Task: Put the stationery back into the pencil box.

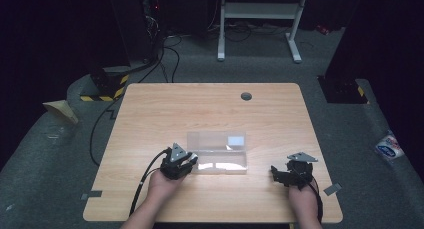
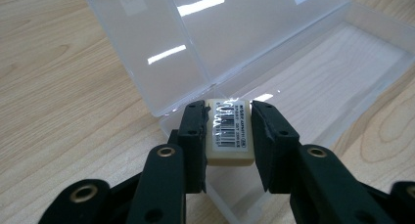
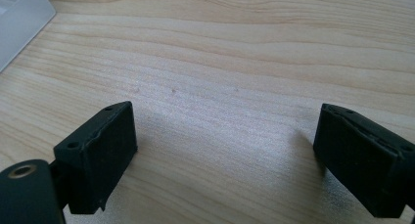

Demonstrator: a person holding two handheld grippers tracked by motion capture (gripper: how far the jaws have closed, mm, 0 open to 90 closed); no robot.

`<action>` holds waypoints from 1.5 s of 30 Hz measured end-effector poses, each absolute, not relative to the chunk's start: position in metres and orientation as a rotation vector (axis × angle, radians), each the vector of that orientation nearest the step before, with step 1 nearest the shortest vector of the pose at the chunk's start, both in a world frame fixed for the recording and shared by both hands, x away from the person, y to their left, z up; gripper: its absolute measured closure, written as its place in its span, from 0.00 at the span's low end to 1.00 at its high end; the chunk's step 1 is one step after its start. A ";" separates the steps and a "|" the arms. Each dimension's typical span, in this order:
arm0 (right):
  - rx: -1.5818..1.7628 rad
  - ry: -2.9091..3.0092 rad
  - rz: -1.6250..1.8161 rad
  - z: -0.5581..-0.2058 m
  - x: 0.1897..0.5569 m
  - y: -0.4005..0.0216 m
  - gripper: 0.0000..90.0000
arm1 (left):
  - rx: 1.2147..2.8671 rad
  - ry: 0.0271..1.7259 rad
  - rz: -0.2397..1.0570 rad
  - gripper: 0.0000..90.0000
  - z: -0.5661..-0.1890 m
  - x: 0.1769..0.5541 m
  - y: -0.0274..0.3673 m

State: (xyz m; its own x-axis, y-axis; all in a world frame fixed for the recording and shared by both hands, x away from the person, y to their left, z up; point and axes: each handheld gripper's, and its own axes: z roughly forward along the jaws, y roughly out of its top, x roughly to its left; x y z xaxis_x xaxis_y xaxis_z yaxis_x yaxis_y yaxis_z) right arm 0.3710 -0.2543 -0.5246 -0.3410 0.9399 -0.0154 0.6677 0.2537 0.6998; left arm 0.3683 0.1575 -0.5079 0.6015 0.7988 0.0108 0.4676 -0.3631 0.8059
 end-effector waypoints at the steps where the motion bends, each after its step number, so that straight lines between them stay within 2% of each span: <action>1: 1.461 2.098 0.843 -0.525 0.371 -0.254 0.09 | 2.015 1.003 0.523 0.71 -0.507 0.368 0.158; 12: 1.460 2.099 0.844 -0.525 0.371 -0.254 0.09 | 1.953 1.001 0.530 0.64 -0.497 0.364 0.170; 27: 1.460 2.101 0.846 -0.525 0.371 -0.254 0.09 | 1.900 1.158 0.567 0.56 -0.498 0.372 0.235; 38: 1.463 2.101 0.846 -0.525 0.371 -0.254 0.09 | 1.929 1.369 0.600 0.39 -0.518 0.384 0.286; 41: 1.463 2.102 0.846 -0.525 0.371 -0.254 0.09 | 1.955 1.428 0.580 0.28 -0.525 0.386 0.298; 43: 1.461 2.102 0.845 -0.525 0.371 -0.254 0.09 | 1.975 1.415 0.603 0.14 -0.528 0.383 0.302; 45: 1.462 2.103 0.846 -0.525 0.371 -0.254 0.09 | 1.953 1.432 0.618 0.14 -0.529 0.382 0.304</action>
